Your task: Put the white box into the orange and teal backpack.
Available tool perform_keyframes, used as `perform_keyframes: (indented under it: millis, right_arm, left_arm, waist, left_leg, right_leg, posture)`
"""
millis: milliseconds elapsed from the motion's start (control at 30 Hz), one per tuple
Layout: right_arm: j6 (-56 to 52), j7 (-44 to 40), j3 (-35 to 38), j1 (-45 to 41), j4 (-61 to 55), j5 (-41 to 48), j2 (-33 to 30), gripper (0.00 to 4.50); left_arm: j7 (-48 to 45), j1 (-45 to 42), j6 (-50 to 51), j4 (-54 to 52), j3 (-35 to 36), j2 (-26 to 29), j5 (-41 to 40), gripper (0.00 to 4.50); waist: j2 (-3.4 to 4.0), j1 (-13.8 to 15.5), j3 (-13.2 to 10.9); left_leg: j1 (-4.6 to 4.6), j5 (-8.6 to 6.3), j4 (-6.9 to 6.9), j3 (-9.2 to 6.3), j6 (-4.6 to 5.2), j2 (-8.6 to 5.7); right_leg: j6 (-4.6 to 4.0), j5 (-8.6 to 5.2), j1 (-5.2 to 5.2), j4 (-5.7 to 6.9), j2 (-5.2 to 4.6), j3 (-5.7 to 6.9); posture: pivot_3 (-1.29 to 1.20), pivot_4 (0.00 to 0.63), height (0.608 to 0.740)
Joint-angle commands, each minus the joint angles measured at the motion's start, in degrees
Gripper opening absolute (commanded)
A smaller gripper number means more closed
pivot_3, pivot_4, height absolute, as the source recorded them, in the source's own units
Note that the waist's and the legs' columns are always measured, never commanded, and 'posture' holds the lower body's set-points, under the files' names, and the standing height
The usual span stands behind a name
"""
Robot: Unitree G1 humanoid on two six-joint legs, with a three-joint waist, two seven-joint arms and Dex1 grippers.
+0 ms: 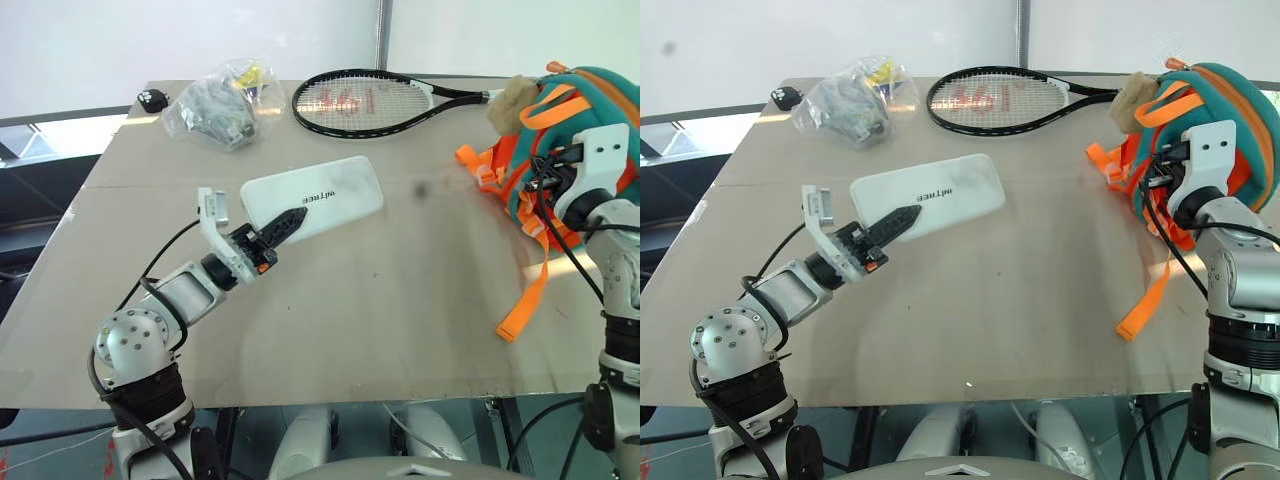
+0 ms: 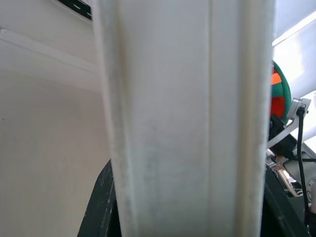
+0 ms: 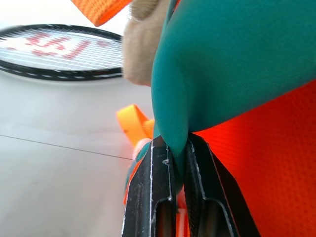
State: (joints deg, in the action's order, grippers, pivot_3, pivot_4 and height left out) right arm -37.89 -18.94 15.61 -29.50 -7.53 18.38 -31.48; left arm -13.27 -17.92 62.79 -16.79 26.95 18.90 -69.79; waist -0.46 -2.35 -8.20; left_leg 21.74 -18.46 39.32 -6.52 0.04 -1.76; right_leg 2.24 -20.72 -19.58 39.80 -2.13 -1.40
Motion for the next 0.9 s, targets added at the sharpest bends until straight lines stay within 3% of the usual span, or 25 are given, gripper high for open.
perform_keyframes:
  millis: [33,567,900]
  right_arm:
    - [0.92,-1.71,0.83,-1.50,-4.93,2.54,-0.01,0.06]
    - [-0.10,-7.73,-4.13,-3.48,-13.61,11.21,2.88,0.06]
    - [-6.38,-13.66,-8.03,-8.20,-21.88,26.92,6.25,0.06]
  left_arm:
    - [0.25,-1.89,-3.20,-0.65,0.38,0.94,-1.26,1.16]
    - [2.76,-4.05,-9.53,2.31,-1.55,1.31,0.21,1.16]
    - [5.94,-5.96,-15.25,4.16,-0.43,0.68,1.96,1.16]
  waist:
    - [0.00,0.00,0.00]
    - [0.01,-0.04,-0.01]
    - [0.02,-0.14,-0.02]
  left_leg:
    - [0.00,0.00,0.00,0.00,0.00,0.00]
    - [0.01,0.00,-0.03,-0.07,0.00,0.00]
    - [0.05,0.00,-0.03,-0.17,0.00,0.00]
  right_leg:
    - [0.00,0.00,0.00,0.00,0.00,0.00]
    - [0.00,0.00,-0.05,-0.02,-0.01,0.03]
    - [0.00,0.00,-0.09,-0.03,-0.02,0.10]
  posture:
    - [0.00,0.150,0.740]
    - [0.00,0.150,0.740]
    - [0.00,0.150,0.740]
